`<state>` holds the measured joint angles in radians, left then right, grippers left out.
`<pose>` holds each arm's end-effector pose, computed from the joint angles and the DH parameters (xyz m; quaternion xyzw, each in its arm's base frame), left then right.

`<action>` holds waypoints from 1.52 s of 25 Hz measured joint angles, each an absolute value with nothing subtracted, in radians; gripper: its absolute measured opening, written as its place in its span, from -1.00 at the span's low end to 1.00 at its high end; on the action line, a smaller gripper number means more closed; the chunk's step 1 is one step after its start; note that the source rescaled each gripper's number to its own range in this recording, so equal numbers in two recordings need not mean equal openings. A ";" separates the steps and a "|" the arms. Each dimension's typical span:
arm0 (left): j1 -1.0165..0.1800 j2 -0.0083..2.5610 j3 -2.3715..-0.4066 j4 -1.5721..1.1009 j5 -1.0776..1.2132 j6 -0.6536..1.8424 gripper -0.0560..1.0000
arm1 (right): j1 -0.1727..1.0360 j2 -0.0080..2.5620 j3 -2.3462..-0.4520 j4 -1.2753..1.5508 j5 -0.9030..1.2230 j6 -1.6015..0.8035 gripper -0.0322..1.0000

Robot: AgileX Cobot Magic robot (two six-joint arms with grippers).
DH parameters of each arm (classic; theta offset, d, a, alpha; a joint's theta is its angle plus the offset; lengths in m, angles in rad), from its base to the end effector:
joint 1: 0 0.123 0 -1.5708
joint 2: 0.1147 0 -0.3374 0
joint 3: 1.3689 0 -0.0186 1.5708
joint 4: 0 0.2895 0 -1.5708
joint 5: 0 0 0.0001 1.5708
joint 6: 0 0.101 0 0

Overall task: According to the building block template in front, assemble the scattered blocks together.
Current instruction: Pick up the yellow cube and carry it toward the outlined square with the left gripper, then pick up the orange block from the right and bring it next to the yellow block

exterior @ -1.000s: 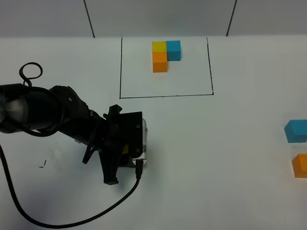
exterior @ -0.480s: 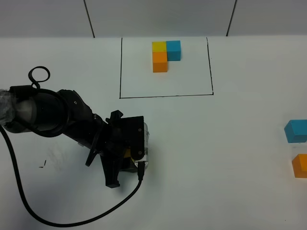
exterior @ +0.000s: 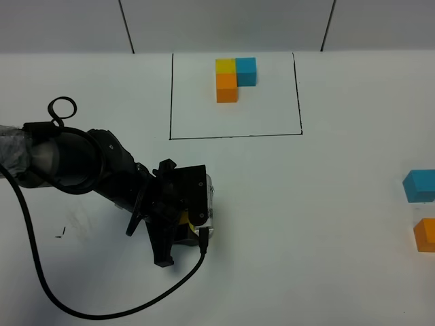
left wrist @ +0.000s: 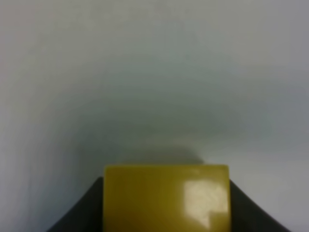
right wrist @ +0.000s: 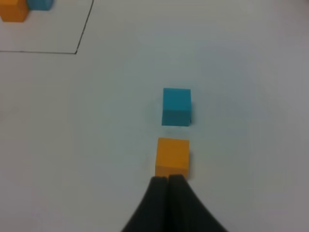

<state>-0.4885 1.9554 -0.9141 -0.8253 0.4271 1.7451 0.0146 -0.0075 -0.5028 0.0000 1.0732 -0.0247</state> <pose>0.3159 -0.2028 0.1024 0.6671 0.7124 -0.1108 0.1877 -0.0168 -0.0002 0.2910 -0.0168 0.8536 -0.0026 0.5206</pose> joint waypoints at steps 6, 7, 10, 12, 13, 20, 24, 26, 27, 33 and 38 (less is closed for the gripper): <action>-0.489 1.960 -0.914 -0.827 0.423 1.745 0.17 | 0.015 -0.008 -0.503 0.000 1.073 -0.025 -0.94; -0.489 1.960 -0.914 -0.827 0.423 1.745 0.17 | 0.015 -0.008 -0.503 0.000 1.073 -0.025 -0.94; -0.489 1.962 -0.914 -0.827 0.422 1.724 0.17 | 0.015 -0.008 -0.503 0.000 1.073 -0.025 -0.94; -0.489 1.962 -0.914 -0.827 0.421 1.710 0.17 | 0.015 -0.008 -0.503 0.000 1.073 -0.025 -0.94; -0.489 1.962 -0.914 -0.827 0.421 1.705 0.17 | 0.015 -0.008 -0.503 0.000 1.073 -0.025 -0.94; -0.489 1.962 -0.914 -0.827 0.421 1.698 0.17 | 0.015 -0.008 -0.503 0.000 1.073 -0.025 -0.94; -0.489 1.962 -0.914 -0.827 0.416 1.697 0.21 | 0.015 -0.008 -0.503 0.000 1.073 -0.025 -0.94; -0.489 1.961 -0.914 -0.827 0.415 1.696 0.35 | 0.015 -0.008 -0.503 0.000 1.073 -0.025 -0.94; -0.490 1.961 -0.914 -0.824 0.412 1.696 0.42 | 0.015 -0.008 -0.503 0.000 1.073 -0.025 -0.94; -0.490 1.954 -0.913 -0.816 0.389 1.694 0.86 | 0.015 -0.008 -0.503 0.000 1.073 -0.025 -0.94; -0.499 1.943 -0.910 -0.806 0.382 1.672 0.92 | 0.015 -0.008 -0.503 0.000 1.073 -0.025 -0.94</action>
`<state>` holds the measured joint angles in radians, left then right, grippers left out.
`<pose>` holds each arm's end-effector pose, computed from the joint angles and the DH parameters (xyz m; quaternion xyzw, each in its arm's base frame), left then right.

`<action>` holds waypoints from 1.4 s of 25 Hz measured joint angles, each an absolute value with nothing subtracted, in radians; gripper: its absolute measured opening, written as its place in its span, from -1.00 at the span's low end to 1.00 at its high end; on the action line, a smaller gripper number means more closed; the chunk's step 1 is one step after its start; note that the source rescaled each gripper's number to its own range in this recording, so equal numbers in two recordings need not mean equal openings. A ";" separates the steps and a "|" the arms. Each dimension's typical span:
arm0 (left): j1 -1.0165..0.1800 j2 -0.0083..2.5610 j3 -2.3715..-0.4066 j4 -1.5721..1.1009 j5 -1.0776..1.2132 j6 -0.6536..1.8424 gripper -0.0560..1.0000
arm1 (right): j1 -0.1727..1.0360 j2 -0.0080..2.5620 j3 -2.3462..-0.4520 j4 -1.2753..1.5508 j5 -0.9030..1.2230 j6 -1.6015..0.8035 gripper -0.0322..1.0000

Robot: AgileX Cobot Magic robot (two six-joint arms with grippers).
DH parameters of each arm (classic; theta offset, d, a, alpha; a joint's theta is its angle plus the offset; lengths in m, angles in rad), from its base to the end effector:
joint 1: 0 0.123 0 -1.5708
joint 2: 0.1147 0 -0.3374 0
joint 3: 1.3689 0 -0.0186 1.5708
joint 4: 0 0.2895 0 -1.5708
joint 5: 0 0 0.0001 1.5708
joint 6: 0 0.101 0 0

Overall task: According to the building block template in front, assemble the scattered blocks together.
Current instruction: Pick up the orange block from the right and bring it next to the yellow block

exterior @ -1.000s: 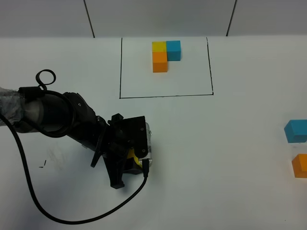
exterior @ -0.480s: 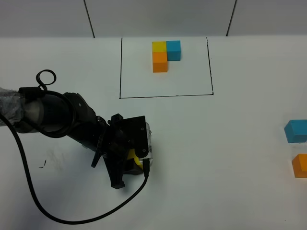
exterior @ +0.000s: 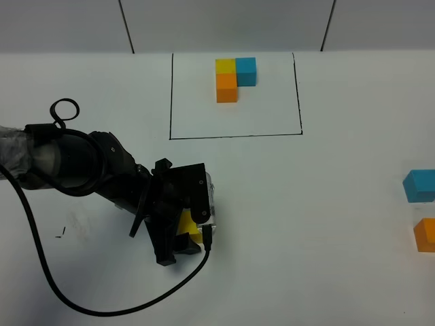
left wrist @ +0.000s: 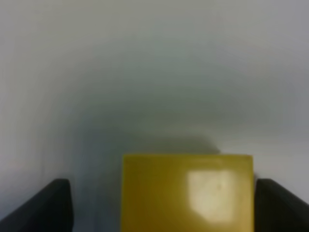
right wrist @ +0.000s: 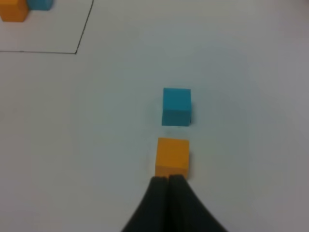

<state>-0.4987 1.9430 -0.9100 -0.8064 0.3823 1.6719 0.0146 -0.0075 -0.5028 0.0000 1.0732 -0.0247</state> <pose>0.3171 -0.2038 0.1060 0.6472 0.7300 -0.0961 0.1975 -0.0168 -0.0002 0.2910 -0.0168 0.8536 -0.0026 0.5206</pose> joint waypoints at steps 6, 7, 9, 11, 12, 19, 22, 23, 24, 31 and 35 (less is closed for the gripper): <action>-0.529 1.920 -0.909 -0.808 0.379 1.663 0.92 | 0.015 -0.008 -0.503 0.000 1.073 -0.025 -0.94; -0.534 1.913 -0.907 -0.810 0.379 1.663 0.92 | 0.015 -0.008 -0.503 0.000 1.073 -0.025 -0.94; -0.543 1.895 -0.907 -0.811 0.377 1.663 0.92 | 0.015 -0.008 -0.503 0.000 1.073 -0.025 -0.94; -0.548 1.869 -0.907 -0.812 0.375 1.663 0.92 | 0.015 -0.008 -0.503 0.000 1.073 -0.025 -0.94; -0.548 1.856 -0.907 -0.814 0.375 1.663 0.92 | 0.015 -0.008 -0.503 0.000 1.073 -0.025 -0.94; -0.548 1.745 -0.906 -0.813 0.404 1.663 0.93 | 0.015 -0.008 -0.503 0.000 1.073 -0.025 -0.94; -0.548 1.694 -0.906 -0.786 0.421 1.649 0.93 | 0.015 -0.008 -0.503 0.000 1.073 -0.025 -0.94; -0.548 1.676 -0.906 -0.775 0.429 1.642 0.92 | 0.015 -0.008 -0.503 0.000 1.073 -0.025 -0.94; -0.548 1.661 -0.906 -0.763 0.436 1.638 0.90 | 0.015 -0.008 -0.503 0.000 1.073 -0.025 -0.94; -0.548 1.627 -0.906 -0.706 0.472 1.609 -0.11 | 0.015 -0.008 -0.503 0.000 1.073 -0.025 -0.94; -0.548 1.627 -0.906 -0.691 0.477 1.545 -0.78 | 0.015 -0.008 -0.503 0.000 1.073 -0.025 -0.94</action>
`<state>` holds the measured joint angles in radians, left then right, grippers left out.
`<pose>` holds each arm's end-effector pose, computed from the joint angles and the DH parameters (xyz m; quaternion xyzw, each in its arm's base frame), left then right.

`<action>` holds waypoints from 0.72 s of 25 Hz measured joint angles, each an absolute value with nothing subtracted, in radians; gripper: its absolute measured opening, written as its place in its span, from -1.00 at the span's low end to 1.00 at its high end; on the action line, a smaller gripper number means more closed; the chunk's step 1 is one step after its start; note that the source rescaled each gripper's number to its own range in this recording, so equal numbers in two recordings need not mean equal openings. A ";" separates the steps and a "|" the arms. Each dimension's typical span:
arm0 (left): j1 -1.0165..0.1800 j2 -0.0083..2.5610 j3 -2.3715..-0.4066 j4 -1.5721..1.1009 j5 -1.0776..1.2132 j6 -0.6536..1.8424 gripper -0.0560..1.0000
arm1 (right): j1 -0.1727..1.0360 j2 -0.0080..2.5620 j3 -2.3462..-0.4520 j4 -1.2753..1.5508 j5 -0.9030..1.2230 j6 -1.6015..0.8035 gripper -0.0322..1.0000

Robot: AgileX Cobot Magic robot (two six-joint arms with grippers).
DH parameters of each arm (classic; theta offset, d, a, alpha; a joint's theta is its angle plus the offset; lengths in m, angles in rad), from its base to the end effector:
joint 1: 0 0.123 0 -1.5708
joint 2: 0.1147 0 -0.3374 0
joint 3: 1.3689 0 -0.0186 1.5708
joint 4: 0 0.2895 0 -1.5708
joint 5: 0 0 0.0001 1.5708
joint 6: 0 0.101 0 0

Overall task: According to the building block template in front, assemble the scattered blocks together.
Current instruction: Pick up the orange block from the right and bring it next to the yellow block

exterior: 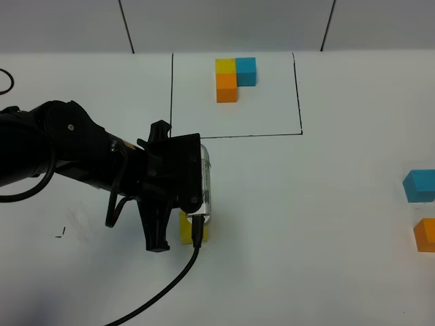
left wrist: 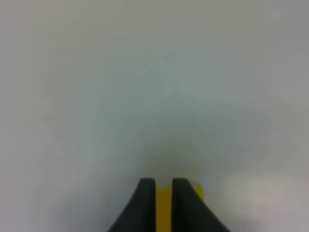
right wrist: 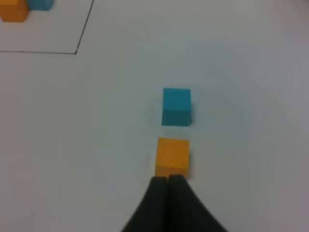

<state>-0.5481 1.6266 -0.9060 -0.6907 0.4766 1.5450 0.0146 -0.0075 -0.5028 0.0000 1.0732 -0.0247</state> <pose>0.2856 -0.2090 0.2172 0.6642 0.6814 -0.0904 0.2939 -0.0168 -0.0002 0.2910 -0.0168 0.8536 -0.0026 0.5206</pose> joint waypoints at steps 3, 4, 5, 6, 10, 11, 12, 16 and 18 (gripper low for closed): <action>-0.548 1.627 -0.906 -0.689 0.463 1.380 -0.86 | 0.015 -0.008 -0.503 0.000 1.073 -0.025 -0.94; -0.548 1.627 -0.906 -0.689 0.455 1.307 -0.87 | 0.015 -0.008 -0.503 0.000 1.073 -0.025 -0.94; -0.548 1.627 -0.906 -0.689 0.445 1.204 -0.88 | 0.015 -0.008 -0.503 0.000 1.073 -0.025 -0.94; -0.548 1.627 -0.906 -0.689 0.433 1.087 -0.88 | 0.015 -0.008 -0.503 0.000 1.073 -0.025 -0.94; -0.548 1.626 -0.906 -0.689 0.403 0.585 -0.89 | 0.015 -0.008 -0.503 0.000 1.073 -0.025 -0.94; -0.548 1.625 -0.906 -0.689 0.400 0.486 -0.89 | 0.015 -0.008 -0.503 0.000 1.073 -0.025 -0.94; -0.548 1.625 -0.906 -0.689 0.399 0.378 -0.89 | 0.015 -0.008 -0.503 0.000 1.073 -0.025 -0.94; -0.548 1.625 -0.906 -0.665 0.376 0.167 -0.89 | 0.015 -0.008 -0.503 0.000 1.073 -0.025 -0.94; -0.548 1.625 -0.906 -0.650 0.370 0.135 -0.89 | 0.015 -0.008 -0.503 0.000 1.073 -0.025 -0.94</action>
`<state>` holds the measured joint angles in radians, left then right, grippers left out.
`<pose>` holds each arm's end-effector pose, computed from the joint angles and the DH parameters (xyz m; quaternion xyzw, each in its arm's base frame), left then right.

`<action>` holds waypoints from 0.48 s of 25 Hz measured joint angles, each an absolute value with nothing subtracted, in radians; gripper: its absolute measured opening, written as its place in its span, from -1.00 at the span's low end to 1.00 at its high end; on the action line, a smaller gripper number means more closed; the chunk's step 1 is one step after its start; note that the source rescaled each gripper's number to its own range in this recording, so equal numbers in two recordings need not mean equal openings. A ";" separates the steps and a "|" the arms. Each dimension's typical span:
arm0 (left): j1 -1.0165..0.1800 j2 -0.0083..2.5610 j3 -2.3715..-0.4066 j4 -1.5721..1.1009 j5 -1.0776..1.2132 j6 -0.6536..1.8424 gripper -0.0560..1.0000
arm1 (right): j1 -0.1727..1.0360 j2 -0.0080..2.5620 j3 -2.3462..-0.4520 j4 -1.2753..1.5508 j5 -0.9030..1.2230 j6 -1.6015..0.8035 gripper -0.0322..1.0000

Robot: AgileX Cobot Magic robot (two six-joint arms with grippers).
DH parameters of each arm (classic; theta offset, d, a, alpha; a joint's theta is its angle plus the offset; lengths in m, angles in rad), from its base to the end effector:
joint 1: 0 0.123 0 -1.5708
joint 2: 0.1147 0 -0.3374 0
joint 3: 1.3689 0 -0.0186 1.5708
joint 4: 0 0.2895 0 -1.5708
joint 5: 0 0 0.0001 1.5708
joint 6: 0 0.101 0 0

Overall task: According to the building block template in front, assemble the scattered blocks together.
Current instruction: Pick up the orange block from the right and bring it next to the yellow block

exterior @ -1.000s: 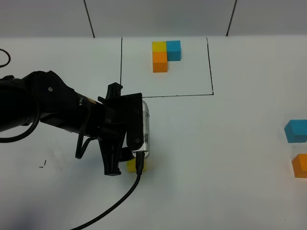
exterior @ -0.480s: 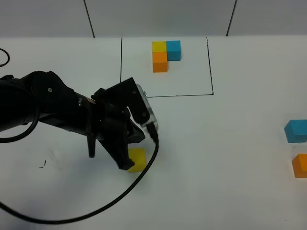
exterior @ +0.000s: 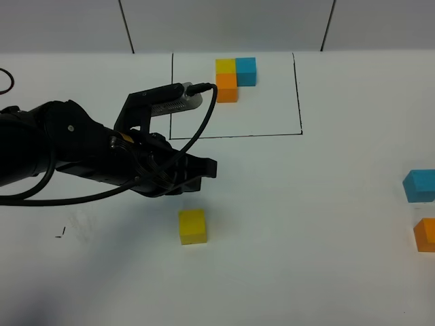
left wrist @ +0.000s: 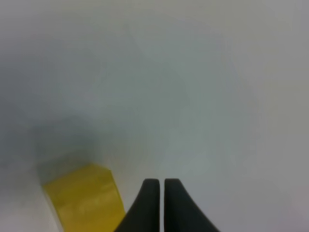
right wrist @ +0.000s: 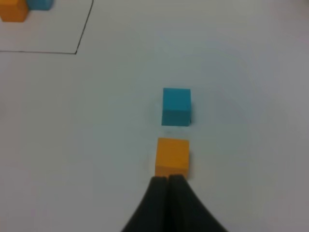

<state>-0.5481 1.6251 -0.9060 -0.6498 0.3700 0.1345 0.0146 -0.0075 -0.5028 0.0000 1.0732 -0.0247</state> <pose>0.2958 -0.2065 0.2205 0.0658 0.9419 -0.2448 0.2204 -0.0168 -0.0002 0.2910 -0.0168 0.8536 -0.0026 0.5206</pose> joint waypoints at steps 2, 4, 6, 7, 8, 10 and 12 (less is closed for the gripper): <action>-0.548 1.625 -0.906 -0.632 0.361 0.108 -0.89 | 0.015 -0.008 -0.503 0.000 1.073 -0.025 -0.94; -0.547 1.625 -0.906 -0.594 0.345 0.081 -0.89 | 0.015 -0.008 -0.503 0.000 1.073 -0.025 -0.94; -0.538 1.625 -0.906 -0.539 0.338 0.051 -0.89 | 0.015 -0.008 -0.503 0.000 1.073 -0.025 -0.94; -0.528 1.625 -0.906 -0.516 0.337 0.039 -0.89 | 0.015 -0.008 -0.503 0.000 1.073 -0.025 -0.94; -0.518 1.625 -0.906 -0.489 0.337 0.023 -0.89 | 0.015 -0.008 -0.503 0.000 1.073 -0.025 -0.94; -0.486 1.625 -0.906 -0.437 0.352 0.000 -0.89 | 0.015 -0.008 -0.503 0.000 1.073 -0.025 -0.94; -0.456 1.625 -0.906 -0.392 0.377 -0.008 -0.89 | 0.015 -0.008 -0.503 0.000 1.073 -0.025 -0.94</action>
